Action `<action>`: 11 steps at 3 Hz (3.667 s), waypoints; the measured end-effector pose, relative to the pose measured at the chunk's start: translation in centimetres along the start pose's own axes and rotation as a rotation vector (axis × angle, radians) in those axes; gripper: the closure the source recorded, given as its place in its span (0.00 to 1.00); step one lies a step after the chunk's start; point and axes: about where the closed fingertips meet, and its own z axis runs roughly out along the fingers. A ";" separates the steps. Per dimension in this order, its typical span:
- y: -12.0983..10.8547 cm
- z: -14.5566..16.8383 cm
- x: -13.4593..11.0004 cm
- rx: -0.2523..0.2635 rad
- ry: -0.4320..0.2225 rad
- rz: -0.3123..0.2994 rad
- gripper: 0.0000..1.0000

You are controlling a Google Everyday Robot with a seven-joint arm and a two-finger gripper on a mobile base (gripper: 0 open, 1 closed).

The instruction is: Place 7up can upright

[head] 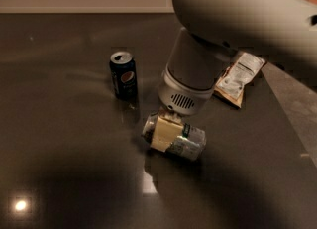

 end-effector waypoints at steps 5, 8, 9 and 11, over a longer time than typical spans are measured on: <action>-2.9 -6.1 0.2 0.034 -0.780 -0.112 1.00; -2.9 -4.8 2.2 -0.040 -1.096 -0.083 1.00; -2.5 -4.4 2.5 -0.072 -1.185 -0.150 1.00; -2.6 -2.9 2.7 -0.111 -1.241 -0.211 0.59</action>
Offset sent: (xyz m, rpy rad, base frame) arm 0.0253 -0.0137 0.0680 0.5487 -0.1864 0.0556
